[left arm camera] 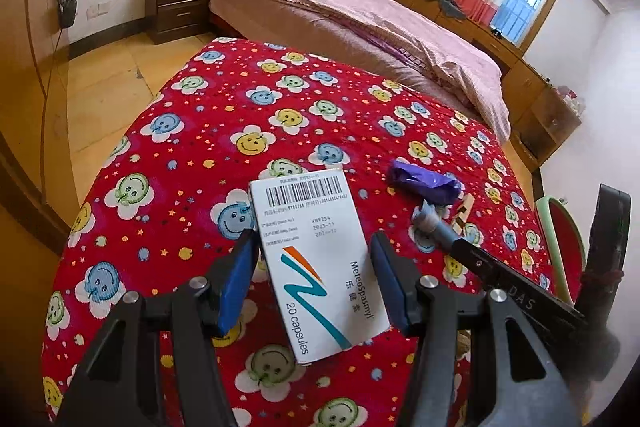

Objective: Collect trash
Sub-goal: 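Grasp the blue curved plastic piece with the right gripper while the left holds the card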

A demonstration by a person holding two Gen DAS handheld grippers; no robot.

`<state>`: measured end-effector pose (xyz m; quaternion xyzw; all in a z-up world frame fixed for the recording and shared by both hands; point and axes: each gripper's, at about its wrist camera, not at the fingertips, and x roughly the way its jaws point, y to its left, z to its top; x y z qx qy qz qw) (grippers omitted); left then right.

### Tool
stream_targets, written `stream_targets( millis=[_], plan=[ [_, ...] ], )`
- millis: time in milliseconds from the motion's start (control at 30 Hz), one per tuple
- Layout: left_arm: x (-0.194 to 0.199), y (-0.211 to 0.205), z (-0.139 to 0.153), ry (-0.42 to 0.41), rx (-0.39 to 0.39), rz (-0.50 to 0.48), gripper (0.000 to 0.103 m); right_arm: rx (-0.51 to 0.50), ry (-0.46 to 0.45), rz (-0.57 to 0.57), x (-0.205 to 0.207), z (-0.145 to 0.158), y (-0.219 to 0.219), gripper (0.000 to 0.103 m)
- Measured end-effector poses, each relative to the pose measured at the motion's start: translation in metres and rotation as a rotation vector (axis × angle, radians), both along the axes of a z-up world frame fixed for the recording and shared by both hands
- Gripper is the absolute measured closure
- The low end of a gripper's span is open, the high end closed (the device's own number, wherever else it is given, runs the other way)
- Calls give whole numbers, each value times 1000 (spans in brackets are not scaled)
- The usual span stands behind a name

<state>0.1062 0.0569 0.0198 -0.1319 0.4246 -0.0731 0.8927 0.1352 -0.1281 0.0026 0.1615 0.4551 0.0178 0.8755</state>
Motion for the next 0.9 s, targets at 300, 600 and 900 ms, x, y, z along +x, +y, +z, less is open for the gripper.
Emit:
stream_targets(
  millis=[300, 600, 900],
  plan=[
    [-6, 4, 2, 2, -2, 19, 45, 67, -30, 60, 9, 6, 2, 25],
    [-5, 18, -3, 6, -10, 48, 45, -54, 7, -1, 26, -4, 36, 21],
    [-2, 26, -9, 14, -29, 56, 45, -154, 27, -101, 41, -8, 49, 22]
  ],
)
